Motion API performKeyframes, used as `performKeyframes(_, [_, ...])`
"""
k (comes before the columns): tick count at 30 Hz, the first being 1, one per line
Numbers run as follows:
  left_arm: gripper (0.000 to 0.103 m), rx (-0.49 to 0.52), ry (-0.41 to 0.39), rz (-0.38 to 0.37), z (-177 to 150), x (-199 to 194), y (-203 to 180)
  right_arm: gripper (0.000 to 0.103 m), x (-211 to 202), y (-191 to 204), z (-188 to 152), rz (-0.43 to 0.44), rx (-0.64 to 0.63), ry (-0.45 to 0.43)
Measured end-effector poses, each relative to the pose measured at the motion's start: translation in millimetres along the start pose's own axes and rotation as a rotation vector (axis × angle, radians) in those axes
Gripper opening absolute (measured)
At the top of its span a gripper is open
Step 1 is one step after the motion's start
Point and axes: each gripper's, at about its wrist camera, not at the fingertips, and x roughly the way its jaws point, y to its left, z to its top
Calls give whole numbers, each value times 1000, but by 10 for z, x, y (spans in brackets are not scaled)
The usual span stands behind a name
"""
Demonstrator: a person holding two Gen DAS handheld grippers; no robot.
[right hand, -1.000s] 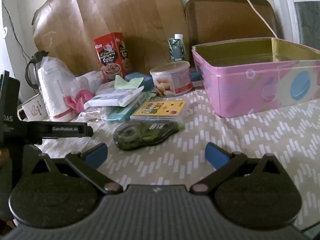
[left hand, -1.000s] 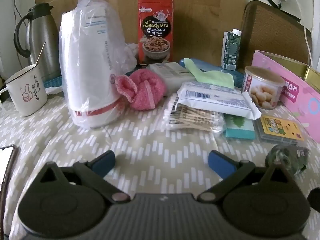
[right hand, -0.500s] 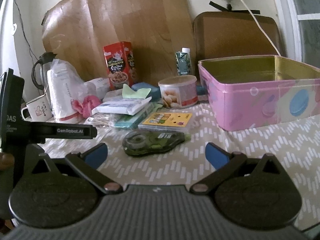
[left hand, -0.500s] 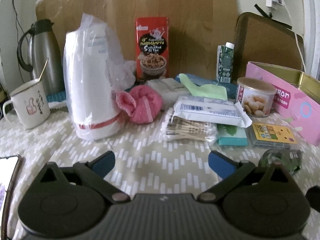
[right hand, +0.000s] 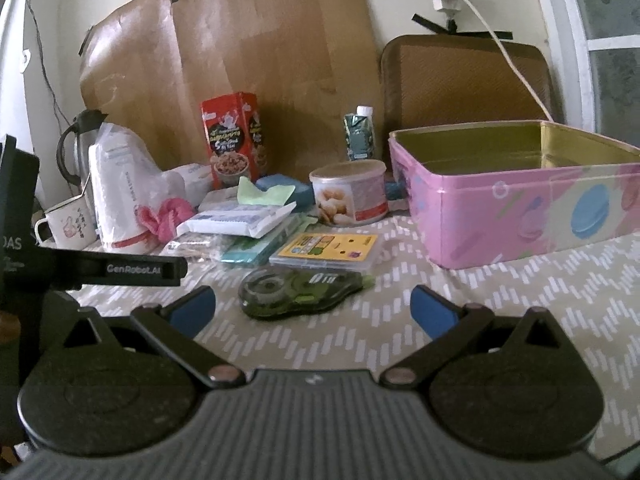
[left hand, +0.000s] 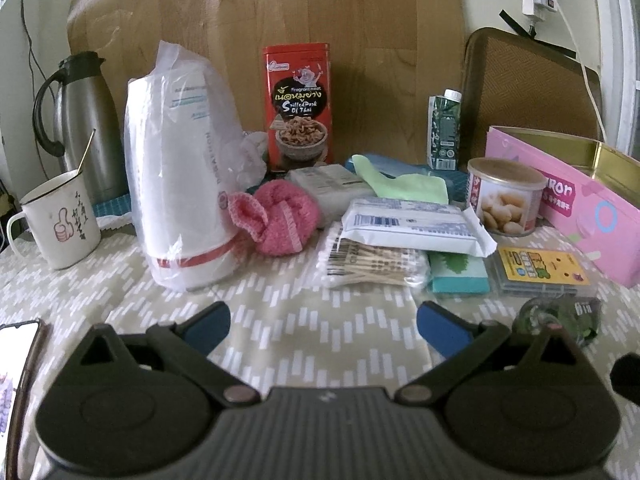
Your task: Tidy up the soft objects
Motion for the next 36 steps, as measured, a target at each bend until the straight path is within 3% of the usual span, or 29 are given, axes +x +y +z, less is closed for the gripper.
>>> performKeyframes(10, [103,3,-4,3,-8,-6,-18,103,0,-3,2,10,-6,3])
performKeyframes(13, [103,3,-5,2,-8,-7,-25,98,-1,1,0,17,-12,8])
performKeyframes(15, [103,2,-4,2,-9,-7,-27,89,-4,6,2,23,-17,8])
performKeyframes(23, [103,-18,5,-8,-13,3,-12,75,2,30,-9,38,-36,22])
performKeyframes(36, [102,-49,25,-58,-12,33,44,68,27,58,41,64,-87,39])
